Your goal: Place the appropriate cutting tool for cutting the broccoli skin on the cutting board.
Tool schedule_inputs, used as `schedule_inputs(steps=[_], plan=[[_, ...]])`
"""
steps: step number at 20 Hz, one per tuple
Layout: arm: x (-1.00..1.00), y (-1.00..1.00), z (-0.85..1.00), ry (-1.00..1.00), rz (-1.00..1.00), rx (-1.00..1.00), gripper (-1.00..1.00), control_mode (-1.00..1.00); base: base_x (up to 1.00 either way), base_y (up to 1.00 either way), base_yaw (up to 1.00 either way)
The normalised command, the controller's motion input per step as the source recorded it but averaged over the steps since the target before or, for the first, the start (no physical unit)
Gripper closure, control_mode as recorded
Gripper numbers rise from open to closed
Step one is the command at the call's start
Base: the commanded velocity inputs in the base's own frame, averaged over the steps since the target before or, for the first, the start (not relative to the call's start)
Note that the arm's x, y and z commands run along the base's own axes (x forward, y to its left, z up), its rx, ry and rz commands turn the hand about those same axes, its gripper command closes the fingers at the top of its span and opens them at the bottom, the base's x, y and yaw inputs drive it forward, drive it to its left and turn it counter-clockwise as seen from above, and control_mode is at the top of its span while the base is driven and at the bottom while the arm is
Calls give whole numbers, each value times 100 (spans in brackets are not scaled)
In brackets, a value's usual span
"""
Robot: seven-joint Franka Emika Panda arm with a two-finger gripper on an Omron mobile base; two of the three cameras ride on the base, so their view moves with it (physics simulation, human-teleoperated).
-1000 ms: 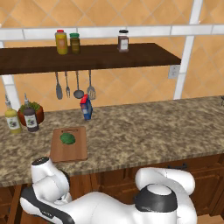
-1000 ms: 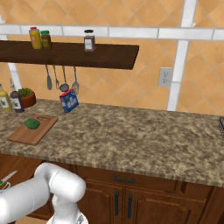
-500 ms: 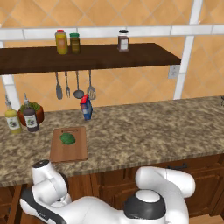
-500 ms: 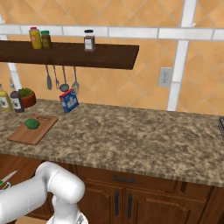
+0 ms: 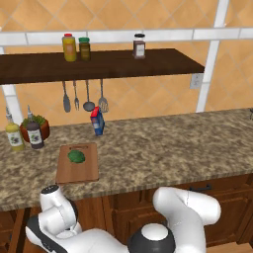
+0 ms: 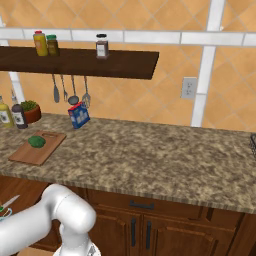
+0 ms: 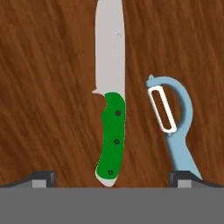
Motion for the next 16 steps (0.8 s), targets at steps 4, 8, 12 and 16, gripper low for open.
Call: schedule_inputs(steps=[4, 8, 12, 16], plan=[[20, 0, -38, 0, -3, 0, -100, -100, 0, 0, 0], [19, 0, -35, 0, -3, 0, -100, -100, 0, 0, 0], [4, 0, -38, 0, -1, 0, -100, -100, 0, 0, 0], [-6, 0, -51, 0, 0, 0, -100, -100, 0, 0, 0]])
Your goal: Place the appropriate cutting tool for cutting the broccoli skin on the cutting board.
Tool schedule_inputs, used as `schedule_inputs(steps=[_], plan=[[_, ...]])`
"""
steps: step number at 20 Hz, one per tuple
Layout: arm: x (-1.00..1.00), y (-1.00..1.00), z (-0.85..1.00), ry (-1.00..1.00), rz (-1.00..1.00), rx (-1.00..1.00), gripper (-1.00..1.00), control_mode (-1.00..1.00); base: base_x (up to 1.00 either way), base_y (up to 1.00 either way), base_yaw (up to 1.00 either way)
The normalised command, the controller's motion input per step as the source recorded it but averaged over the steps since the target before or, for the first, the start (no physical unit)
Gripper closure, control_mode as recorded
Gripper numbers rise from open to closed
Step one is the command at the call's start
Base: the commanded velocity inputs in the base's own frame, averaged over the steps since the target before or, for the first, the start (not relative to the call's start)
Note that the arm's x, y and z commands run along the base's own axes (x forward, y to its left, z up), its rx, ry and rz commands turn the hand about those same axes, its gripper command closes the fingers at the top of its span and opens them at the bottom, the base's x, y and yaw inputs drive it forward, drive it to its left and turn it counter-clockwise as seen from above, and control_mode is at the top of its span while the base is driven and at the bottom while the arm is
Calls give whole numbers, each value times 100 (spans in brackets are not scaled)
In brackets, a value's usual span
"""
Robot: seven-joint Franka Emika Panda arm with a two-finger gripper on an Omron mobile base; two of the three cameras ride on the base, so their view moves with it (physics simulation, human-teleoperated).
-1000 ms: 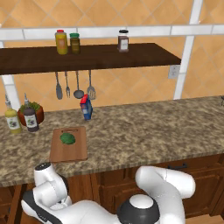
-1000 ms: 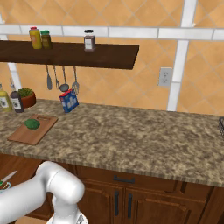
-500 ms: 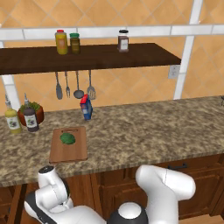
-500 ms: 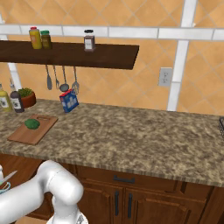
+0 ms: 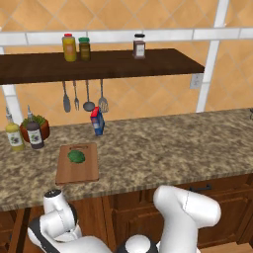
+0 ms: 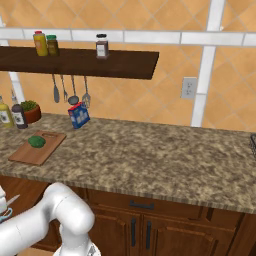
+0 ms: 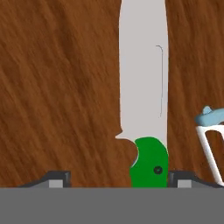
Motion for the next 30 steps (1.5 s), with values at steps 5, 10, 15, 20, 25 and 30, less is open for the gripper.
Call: schedule_inputs(steps=[5, 10, 15, 20, 25, 30], plan=[[-16, 0, -53, 0, 0, 1, 100, -100, 0, 0, 0], [-22, -8, -25, -4, 0, 9, 100, -100, 0, 0, 0], [-28, -35, 41, -15, -3, 6, 100, -100, 0, 0, 0], [-53, -55, 100, -24, -12, 0, 100, -100, 0, 0, 0], [-81, -49, 100, -20, -17, 0, 100, -100, 0, 0, 0], [-75, -23, 100, -20, -21, 0, 100, -100, 0, 0, 0]])
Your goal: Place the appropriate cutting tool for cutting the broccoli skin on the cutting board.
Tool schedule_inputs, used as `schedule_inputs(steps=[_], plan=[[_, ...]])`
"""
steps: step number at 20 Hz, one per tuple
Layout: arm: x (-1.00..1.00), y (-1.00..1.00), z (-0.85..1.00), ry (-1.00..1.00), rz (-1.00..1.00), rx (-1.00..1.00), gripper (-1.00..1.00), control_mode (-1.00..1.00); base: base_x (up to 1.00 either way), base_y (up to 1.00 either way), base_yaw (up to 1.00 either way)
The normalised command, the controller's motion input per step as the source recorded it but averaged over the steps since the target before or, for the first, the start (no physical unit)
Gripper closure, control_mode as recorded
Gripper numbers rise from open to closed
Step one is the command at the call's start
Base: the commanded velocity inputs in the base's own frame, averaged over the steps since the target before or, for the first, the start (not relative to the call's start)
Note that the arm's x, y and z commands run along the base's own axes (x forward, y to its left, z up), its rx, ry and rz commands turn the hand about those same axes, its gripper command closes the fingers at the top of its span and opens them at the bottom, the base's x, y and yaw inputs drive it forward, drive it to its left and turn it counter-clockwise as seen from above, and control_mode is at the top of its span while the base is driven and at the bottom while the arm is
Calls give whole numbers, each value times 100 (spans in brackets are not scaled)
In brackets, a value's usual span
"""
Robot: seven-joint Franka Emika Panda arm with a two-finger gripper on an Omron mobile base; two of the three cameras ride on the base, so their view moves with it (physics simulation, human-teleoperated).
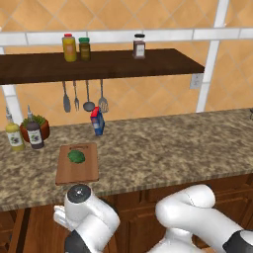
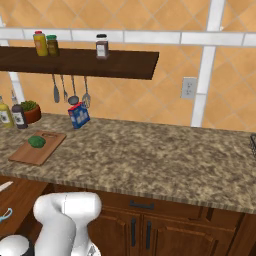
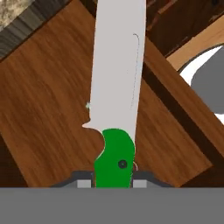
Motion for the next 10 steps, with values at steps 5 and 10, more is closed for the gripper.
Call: schedule_inputs(steps=[5, 10], plan=[[-14, -1, 100, -13, -20, 0, 100, -100, 0, 0, 0], [46, 0, 100, -8, -15, -3, 100, -100, 0, 0, 0]])
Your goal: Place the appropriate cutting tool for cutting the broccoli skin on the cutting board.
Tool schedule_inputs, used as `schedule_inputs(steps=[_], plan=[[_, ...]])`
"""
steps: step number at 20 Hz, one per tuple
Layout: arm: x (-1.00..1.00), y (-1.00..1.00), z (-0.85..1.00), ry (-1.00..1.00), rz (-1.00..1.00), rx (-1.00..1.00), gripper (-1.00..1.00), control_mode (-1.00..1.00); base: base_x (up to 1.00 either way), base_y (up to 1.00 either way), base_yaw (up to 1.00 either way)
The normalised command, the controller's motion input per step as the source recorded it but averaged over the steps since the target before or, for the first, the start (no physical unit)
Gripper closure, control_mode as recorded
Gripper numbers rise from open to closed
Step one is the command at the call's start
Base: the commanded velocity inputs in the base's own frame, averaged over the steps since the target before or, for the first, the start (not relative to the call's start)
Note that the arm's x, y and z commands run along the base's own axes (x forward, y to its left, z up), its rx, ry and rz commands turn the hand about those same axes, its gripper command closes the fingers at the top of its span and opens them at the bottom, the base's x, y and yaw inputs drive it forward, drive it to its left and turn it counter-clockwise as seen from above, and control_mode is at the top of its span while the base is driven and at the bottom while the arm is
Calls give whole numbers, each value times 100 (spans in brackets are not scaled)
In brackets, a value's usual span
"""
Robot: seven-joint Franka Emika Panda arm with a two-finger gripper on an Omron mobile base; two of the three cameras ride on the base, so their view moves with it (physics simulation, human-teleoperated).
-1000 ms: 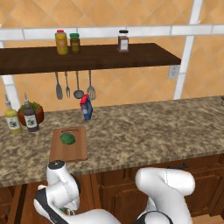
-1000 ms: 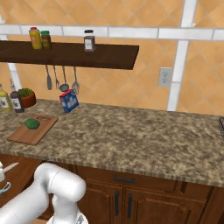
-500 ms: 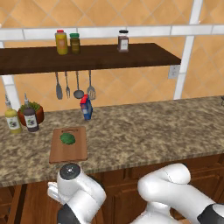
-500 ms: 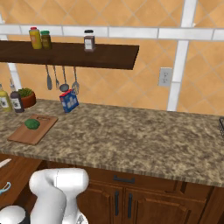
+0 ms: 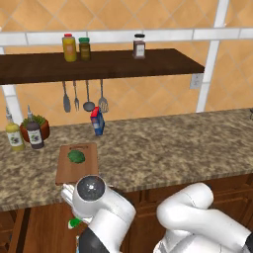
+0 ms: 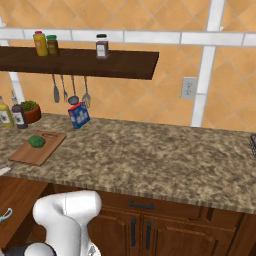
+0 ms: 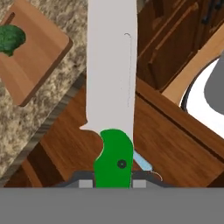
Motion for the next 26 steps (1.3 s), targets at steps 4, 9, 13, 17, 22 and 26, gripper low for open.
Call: schedule_inputs(steps=[4, 9, 13, 17, 22, 26], plan=[[82, 2, 100, -1, -12, -3, 100, -100, 0, 0, 0], [88, 15, 58, 0, -9, -4, 100, -100, 0, 0, 0], [79, 23, 2, 0, -5, -2, 100, -100, 0, 0, 0], [62, 28, -16, 0, 0, 0, 100, -100, 0, 0, 0], [58, 3, -35, 0, -1, 0, 100, -100, 0, 0, 0], [56, 0, -45, 3, 0, 0, 100, -100, 0, 0, 0]])
